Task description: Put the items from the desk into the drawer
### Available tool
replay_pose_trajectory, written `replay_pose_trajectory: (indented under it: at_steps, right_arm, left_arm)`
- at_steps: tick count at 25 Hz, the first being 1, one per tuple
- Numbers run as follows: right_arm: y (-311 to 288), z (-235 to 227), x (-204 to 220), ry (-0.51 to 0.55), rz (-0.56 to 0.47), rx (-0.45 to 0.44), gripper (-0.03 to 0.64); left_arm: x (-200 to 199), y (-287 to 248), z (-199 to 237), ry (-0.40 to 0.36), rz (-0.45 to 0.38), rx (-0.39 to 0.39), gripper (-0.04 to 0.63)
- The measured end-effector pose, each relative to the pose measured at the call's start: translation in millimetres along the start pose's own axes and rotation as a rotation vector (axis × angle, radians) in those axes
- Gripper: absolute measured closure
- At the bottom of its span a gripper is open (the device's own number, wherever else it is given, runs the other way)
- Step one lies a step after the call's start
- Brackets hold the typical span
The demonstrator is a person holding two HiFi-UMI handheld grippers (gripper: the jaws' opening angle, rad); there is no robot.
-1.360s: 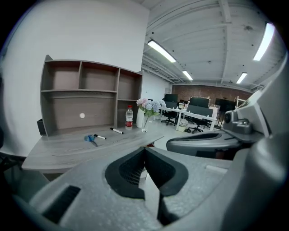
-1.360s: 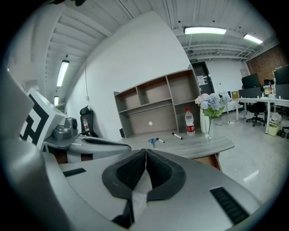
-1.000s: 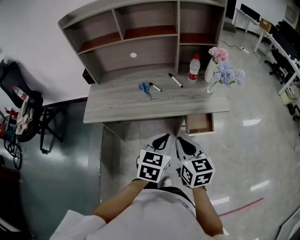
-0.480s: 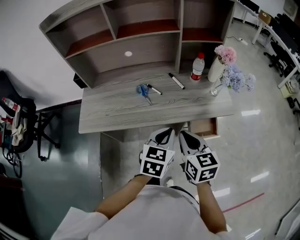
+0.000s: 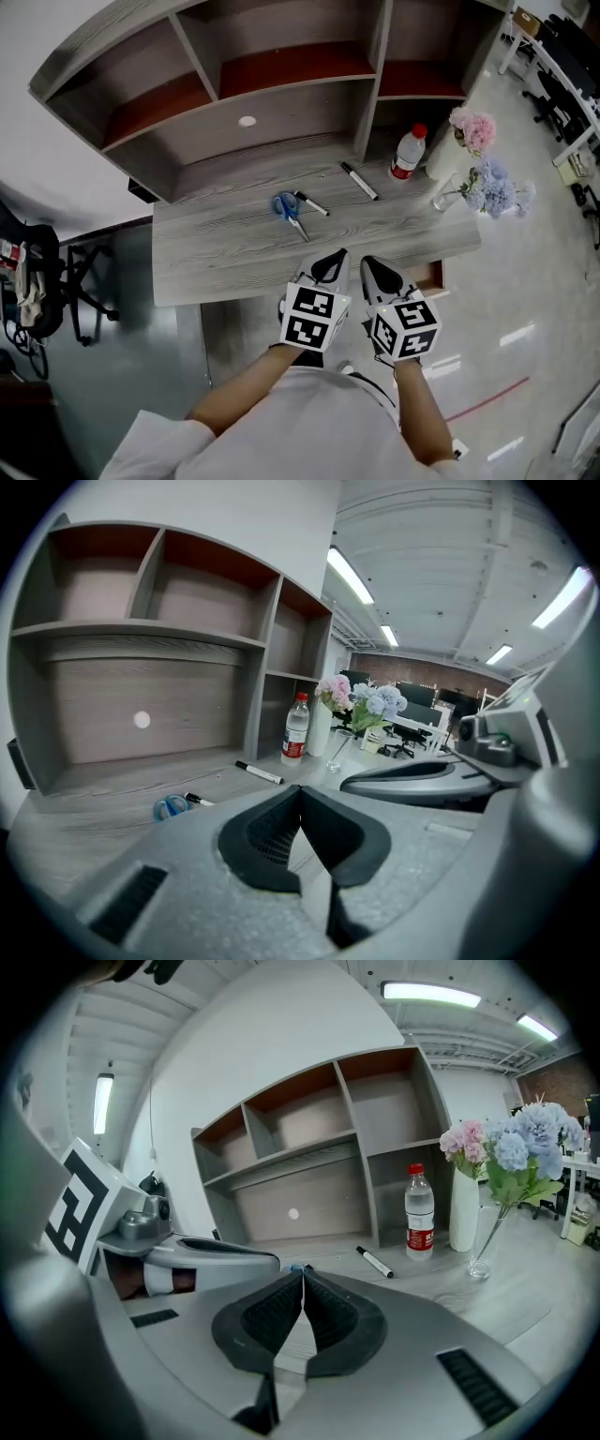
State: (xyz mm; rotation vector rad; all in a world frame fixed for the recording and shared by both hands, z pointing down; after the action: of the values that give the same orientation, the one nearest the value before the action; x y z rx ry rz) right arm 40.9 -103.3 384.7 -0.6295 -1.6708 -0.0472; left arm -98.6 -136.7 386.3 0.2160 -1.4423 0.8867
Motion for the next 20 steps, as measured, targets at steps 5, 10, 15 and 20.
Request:
replay_pose_trajectory:
  at_steps: [5,10,15,20]
  right_arm:
    - [-40,-13,-9,0.023,0.036,0.065,0.614]
    - [-70,-25,-18,0.063,0.074,0.121,0.614]
    - [-94,-46,-22,0.103,0.107,0.146,0.614]
    - [-119,-74,-23,0.151,0.148,0.147,0.614]
  left_arm:
    - [-12,-25,32,-0.006,0.013,0.043,0.592]
    - [-20,-45,53,-0.004,0.014,0.071,0.592]
    - [-23,-60,61,0.003,0.027,0.080,0.592]
    - [-27,-76,70,0.014,0.028,0.049,0.592]
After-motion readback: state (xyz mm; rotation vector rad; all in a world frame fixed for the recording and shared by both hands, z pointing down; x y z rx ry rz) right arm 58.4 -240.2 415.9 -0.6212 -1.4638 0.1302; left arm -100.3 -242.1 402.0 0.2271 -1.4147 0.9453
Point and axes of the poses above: the fingertips, and each gripper's own axes: y backward along the fingers, z to its left, x out of its underside, the point moved 10 cm from there along y, backward along the fingers, and after that the axes turned 6 degrees about -z, right-handed, at the moved point
